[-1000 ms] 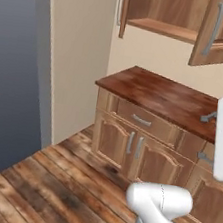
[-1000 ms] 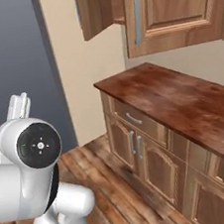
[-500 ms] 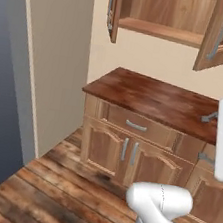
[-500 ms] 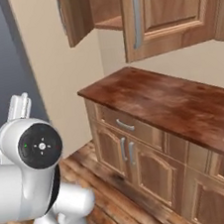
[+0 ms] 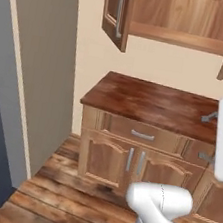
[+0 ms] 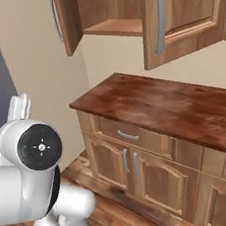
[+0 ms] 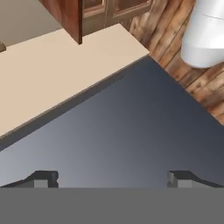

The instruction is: Close all open cabinet doors.

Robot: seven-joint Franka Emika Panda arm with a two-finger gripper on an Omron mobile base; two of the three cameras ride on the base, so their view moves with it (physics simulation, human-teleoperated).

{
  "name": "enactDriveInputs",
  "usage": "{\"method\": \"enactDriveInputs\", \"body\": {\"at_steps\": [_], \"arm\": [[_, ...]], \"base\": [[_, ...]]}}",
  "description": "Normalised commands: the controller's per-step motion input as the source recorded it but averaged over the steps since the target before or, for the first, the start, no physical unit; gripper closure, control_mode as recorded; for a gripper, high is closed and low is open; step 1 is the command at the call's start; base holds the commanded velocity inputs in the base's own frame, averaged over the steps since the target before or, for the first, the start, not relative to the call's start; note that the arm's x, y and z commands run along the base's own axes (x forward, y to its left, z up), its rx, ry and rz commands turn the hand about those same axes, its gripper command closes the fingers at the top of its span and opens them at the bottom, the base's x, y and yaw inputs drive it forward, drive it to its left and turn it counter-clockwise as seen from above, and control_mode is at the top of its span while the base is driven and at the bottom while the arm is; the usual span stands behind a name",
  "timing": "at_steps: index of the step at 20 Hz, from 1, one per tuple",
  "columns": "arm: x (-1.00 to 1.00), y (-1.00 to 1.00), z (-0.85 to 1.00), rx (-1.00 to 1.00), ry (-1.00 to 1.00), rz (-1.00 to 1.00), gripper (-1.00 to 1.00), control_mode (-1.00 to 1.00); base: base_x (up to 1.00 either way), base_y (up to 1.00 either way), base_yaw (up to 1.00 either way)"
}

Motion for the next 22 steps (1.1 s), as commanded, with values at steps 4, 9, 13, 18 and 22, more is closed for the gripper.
{"method": "enactDriveInputs", "body": {"at_steps": [4, 9, 13, 18, 22], "arm": [[0.00, 0.00, 0.00, 0.00, 0.00, 0.00, -1.00, 1.00], [0.00, 0.00, 0.00, 0.00, 0.00, 0.00, -1.00, 1.00], [0.00, 0.00, 0.00, 0.00, 0.00, 0.00, -1.00, 1.00], [0.00, 0.00, 0.00, 0.00, 0.00, 0.00, -1.00, 1.00], [0.00, 0.00, 0.00, 0.00, 0.00, 0.00, -1.00, 1.00]], "base": [[0.63, 0.30, -0.34], [0.69, 0.14, -0.34], [0.76, 0.07, -0.33], [0.71, 0.11, -0.33], [0.68, 0.26, -0.32]]}}
